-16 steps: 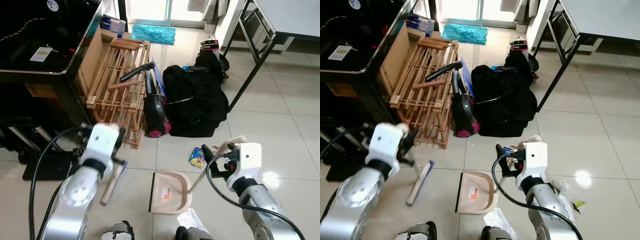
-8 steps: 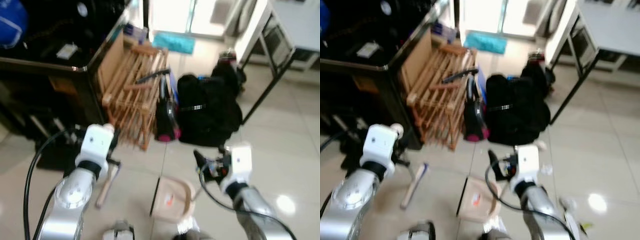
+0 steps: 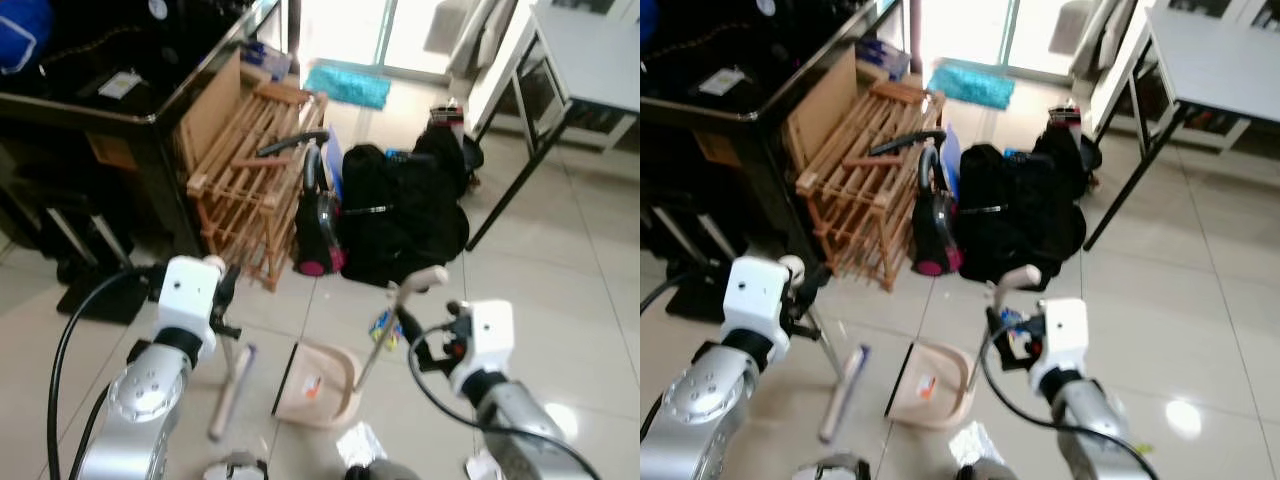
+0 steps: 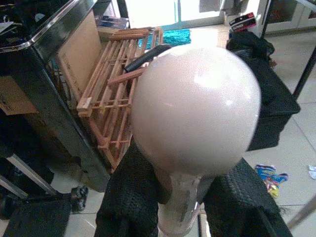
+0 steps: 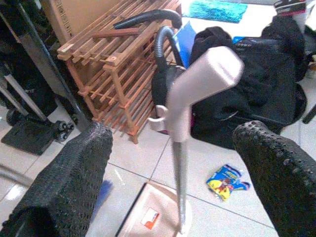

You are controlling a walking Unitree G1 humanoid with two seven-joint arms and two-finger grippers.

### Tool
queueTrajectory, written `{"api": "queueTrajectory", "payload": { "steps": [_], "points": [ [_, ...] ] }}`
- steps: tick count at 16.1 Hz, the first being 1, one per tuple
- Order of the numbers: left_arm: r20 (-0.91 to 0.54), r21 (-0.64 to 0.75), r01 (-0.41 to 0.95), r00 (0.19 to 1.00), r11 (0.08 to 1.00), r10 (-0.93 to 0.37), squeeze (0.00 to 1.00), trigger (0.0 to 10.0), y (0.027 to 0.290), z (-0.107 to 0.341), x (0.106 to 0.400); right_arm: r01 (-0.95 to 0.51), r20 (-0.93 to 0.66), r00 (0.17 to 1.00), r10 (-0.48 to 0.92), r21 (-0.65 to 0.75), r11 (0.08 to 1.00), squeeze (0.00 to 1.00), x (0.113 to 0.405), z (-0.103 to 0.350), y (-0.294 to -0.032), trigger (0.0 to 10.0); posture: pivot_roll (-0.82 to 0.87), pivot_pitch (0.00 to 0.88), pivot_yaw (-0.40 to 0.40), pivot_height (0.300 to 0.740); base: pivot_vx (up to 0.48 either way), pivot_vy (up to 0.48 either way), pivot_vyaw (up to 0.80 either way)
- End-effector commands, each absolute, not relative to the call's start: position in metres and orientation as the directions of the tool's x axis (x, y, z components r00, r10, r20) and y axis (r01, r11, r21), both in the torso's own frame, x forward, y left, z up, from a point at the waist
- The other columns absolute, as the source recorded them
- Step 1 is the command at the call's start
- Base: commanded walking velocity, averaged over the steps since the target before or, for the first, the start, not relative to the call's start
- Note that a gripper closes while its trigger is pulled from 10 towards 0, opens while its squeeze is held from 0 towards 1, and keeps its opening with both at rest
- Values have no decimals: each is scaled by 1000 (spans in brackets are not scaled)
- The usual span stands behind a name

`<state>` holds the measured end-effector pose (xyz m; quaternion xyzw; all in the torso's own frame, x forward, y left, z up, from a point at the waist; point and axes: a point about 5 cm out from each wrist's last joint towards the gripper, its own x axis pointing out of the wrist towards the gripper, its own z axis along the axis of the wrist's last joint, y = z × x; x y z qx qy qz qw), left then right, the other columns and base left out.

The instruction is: Sweep floor

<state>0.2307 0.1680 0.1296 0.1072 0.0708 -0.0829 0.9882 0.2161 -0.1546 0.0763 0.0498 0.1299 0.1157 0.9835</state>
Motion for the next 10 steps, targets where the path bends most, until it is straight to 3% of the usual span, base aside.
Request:
{"api": "queueTrajectory", "payload": {
  "steps": [1, 10],
  "points": [
    [-120, 217, 173, 981, 961, -149, 0, 10000, 169, 139, 230, -228, -240, 936, 258, 144, 963, 0, 218, 77, -152, 10000, 90, 142, -70, 740, 0, 480, 0],
    [-149, 248, 177, 978, 952, -143, 0, 10000, 174, 139, 227, -219, -259, 931, 256, 162, 962, 0, 221, 79, -154, 10000, 88, 160, -70, 740, 0, 0, 0]
  ]
}}
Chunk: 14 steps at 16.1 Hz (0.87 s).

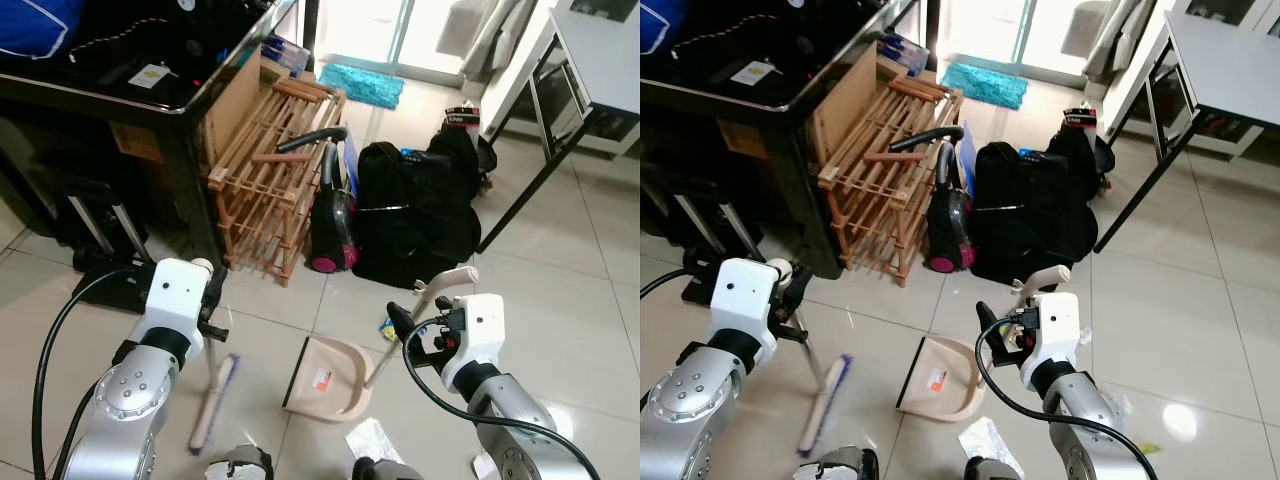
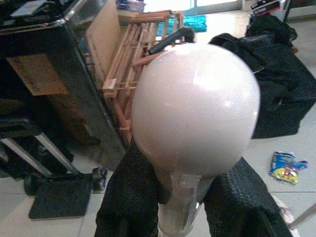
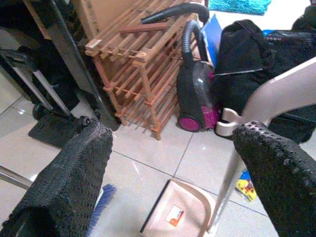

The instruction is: Sweep floor

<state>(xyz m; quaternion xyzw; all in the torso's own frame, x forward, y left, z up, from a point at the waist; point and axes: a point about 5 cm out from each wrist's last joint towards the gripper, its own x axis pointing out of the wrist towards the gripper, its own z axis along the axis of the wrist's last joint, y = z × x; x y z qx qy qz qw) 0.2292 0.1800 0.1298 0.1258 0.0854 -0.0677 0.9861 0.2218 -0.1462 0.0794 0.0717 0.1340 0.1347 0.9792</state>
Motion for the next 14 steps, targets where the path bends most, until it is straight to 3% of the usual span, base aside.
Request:
{"api": "queueTrajectory", "payload": {
  "steps": [1, 3, 4, 5, 11, 14],
  "points": [
    [-147, 247, 181, 978, 952, -147, 0, 10000, 174, 139, 227, -210, -261, 933, 246, 161, 964, 0, 220, 79, -154, 10000, 84, 165, -69, 740, 0, 0, 0],
    [-149, 247, 179, 978, 952, -146, 0, 10000, 173, 138, 227, -175, -295, 931, 216, 160, 971, 0, 220, 73, -157, 10000, 75, 170, -71, 740, 0, 0, 0],
    [-151, 247, 182, 977, 952, -148, 0, 10000, 170, 137, 228, -164, -331, 919, 214, 173, 971, 898, 223, 62, -155, 10000, 71, 174, -80, 740, 0, 0, 0],
    [-149, 244, 186, 977, 952, -152, 0, 10000, 167, 137, 228, -160, -326, 921, 213, 183, 970, 1000, 225, 58, -154, 10000, 74, 176, -89, 740, 0, 0, 0],
    [-154, 226, 169, 979, 959, -137, 0, 10000, 171, 138, 221, -119, -176, 970, 167, 256, 959, 1000, 245, 61, -153, 10000, 94, 195, -97, 740, 0, 0, 0],
    [-156, 234, 150, 981, 960, -116, 0, 10000, 173, 137, 221, -87, -187, 973, 138, 257, 963, 1000, 251, 53, -155, 10000, 103, 199, -107, 740, 0, 0, 0]
  ]
}}
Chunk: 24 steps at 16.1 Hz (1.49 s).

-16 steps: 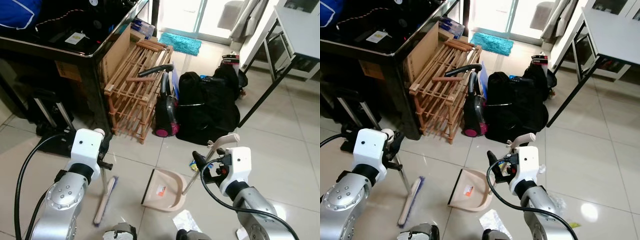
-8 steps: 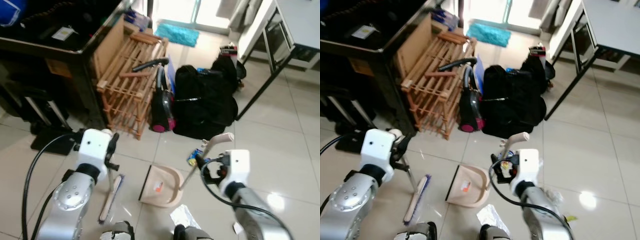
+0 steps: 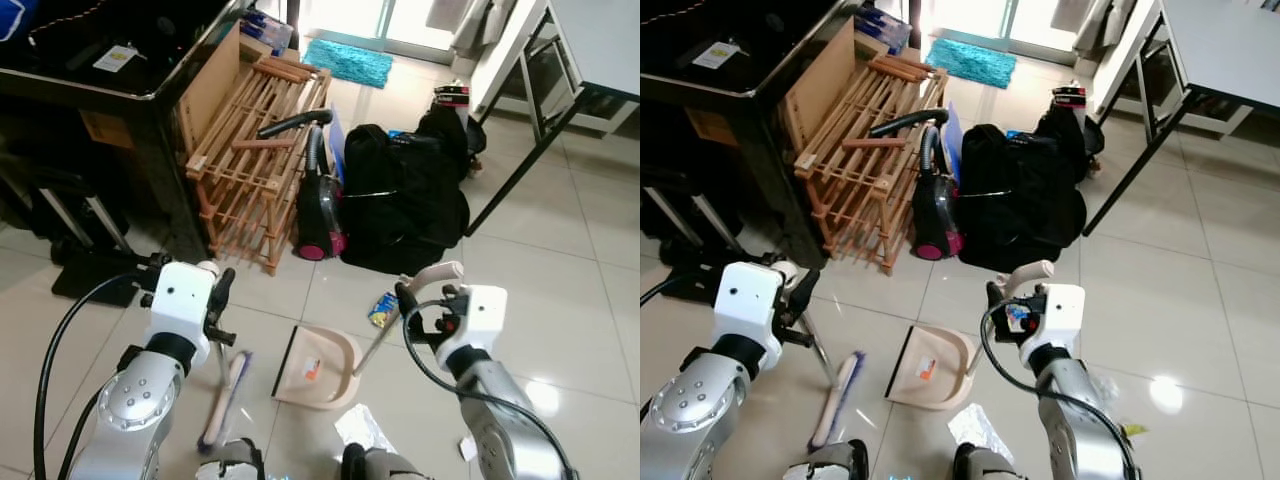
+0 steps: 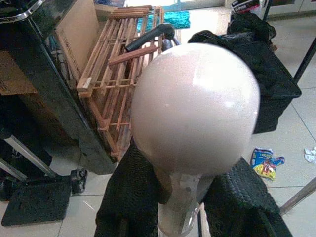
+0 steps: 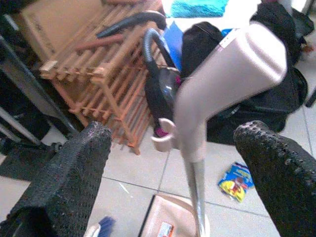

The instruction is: Sweep floor

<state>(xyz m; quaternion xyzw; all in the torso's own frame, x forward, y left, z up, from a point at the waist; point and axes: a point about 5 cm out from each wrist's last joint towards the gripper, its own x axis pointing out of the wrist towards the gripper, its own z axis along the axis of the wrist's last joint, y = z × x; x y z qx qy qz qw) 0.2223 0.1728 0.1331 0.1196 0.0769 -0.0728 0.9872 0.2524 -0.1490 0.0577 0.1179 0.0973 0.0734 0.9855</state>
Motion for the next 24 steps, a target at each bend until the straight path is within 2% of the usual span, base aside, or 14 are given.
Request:
{"api": "queueTrajectory", "payload": {
  "steps": [1, 2, 6, 18, 24],
  "points": [
    [-151, 230, 148, 982, 962, -114, 0, 10000, 173, 139, 222, -90, -183, 973, 141, 261, 961, 522, 254, 52, -152, 10000, 103, 209, -106, 740, 0, 0, 0],
    [-151, 230, 144, 982, 963, -111, 0, 10000, 174, 139, 222, -89, -177, 974, 138, 259, 962, 0, 257, 51, -150, 10000, 105, 213, -106, 740, 0, 0, 0],
    [-162, 224, 139, 981, 965, -103, 0, 10000, 176, 139, 216, -32, -156, 986, 65, 209, 977, 0, 262, 49, -151, 10000, 107, 223, -112, 740, 0, 0, 0],
    [-158, 225, 114, 984, 968, -79, 0, 10000, 176, 144, 204, -31, -59, 997, 49, 271, 962, 0, 286, 43, -135, 10000, 183, 250, -130, 740, 0, 0, 0],
    [-168, 251, 134, 981, 959, -93, 0, 10000, 182, 148, 202, 107, -92, 992, -82, 309, 945, 0, 300, 39, -150, 10000, 223, 249, -99, 740, 0, 0, 0]
  ]
}}
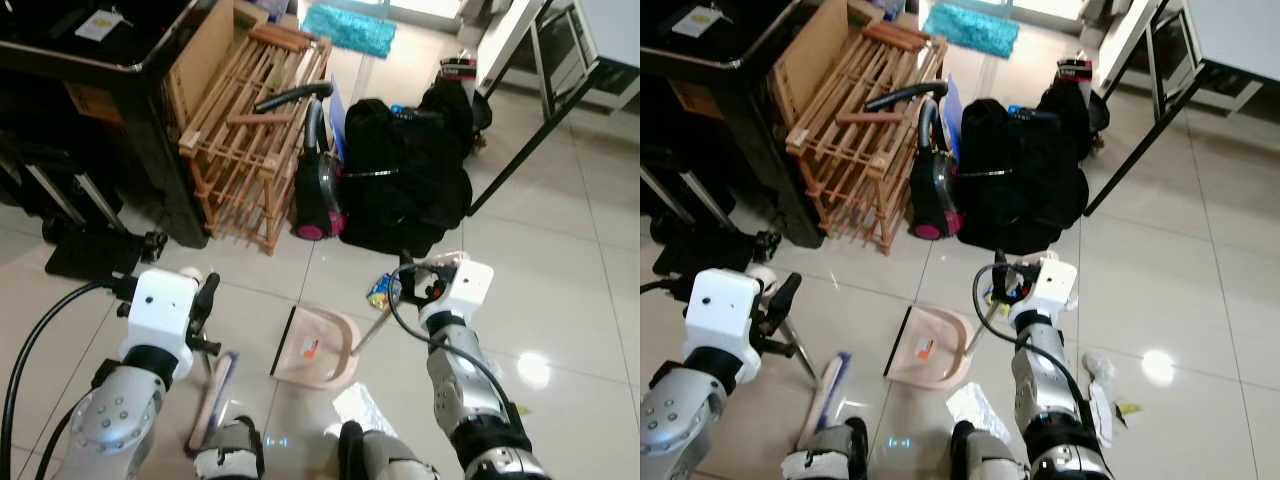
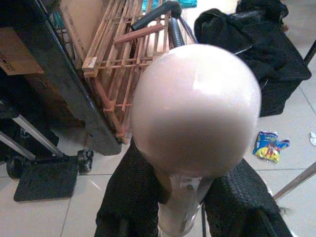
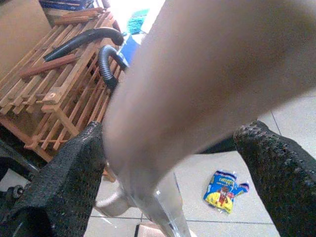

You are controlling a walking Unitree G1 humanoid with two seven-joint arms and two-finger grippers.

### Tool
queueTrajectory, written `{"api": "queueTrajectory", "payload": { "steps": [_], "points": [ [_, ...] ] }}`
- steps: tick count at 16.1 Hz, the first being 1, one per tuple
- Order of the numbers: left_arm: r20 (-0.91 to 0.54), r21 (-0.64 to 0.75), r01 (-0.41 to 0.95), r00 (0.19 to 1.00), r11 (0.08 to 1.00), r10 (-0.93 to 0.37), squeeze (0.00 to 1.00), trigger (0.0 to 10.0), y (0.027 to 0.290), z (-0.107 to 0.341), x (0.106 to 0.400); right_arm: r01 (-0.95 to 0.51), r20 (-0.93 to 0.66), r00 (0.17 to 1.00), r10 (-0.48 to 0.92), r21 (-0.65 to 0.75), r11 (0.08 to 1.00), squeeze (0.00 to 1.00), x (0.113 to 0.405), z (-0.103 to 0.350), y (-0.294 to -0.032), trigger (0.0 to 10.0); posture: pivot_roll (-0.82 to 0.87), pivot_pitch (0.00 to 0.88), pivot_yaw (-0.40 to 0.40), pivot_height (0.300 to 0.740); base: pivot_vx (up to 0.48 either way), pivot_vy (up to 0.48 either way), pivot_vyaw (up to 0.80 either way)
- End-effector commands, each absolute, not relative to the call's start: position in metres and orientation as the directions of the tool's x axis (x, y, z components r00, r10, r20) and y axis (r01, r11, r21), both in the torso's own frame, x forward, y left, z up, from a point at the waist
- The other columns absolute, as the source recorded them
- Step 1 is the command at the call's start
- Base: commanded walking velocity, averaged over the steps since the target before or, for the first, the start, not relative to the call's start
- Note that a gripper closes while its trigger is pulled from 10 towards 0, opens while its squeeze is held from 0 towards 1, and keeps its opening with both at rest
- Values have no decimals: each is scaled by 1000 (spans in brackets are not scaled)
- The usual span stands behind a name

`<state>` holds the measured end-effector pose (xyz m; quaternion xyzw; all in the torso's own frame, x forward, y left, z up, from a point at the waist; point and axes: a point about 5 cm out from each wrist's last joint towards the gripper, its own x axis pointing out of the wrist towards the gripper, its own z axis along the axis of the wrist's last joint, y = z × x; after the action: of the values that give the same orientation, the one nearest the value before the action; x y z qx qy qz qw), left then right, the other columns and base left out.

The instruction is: Sweep floor

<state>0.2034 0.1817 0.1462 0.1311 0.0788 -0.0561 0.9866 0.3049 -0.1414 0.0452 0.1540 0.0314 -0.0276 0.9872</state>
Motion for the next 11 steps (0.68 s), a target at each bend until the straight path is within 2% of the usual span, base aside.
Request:
{"api": "queueTrajectory", "payload": {
  "steps": [1, 4, 5, 6, 7, 11],
  "points": [
    [-166, 252, 136, 981, 958, -96, 0, 10000, 182, 149, 203, 112, -80, 993, -90, 328, 938, 0, 302, 40, -151, 0, 222, 247, -95, 740, 0, 0, 0],
    [-164, 256, 141, 981, 956, -101, 0, 10000, 183, 150, 205, 102, -56, 995, -88, 344, 933, 0, 308, 45, -149, 0, 222, 250, -96, 740, 0, 0, 0],
    [-164, 256, 142, 981, 956, -102, 0, 10000, 183, 150, 205, 98, -51, 995, -86, 345, 933, 0, 309, 46, -148, 745, 224, 251, -98, 740, 0, 0, 0],
    [-165, 257, 143, 981, 956, -103, 0, 10000, 183, 150, 205, 97, -49, 995, -86, 348, 933, 0, 311, 47, -147, 4235, 224, 251, -98, 740, 0, 0, 0],
    [-166, 257, 144, 981, 956, -103, 0, 10000, 182, 150, 204, 96, -46, 995, -86, 352, 931, 0, 312, 48, -147, 10000, 225, 251, -99, 740, 0, 0, 0],
    [-172, 256, 151, 979, 955, -109, 0, 10000, 181, 150, 204, 96, -44, 995, -86, 358, 929, 0, 314, 48, -145, 10000, 230, 252, -91, 740, 0, 0, 0]
  ]
}}
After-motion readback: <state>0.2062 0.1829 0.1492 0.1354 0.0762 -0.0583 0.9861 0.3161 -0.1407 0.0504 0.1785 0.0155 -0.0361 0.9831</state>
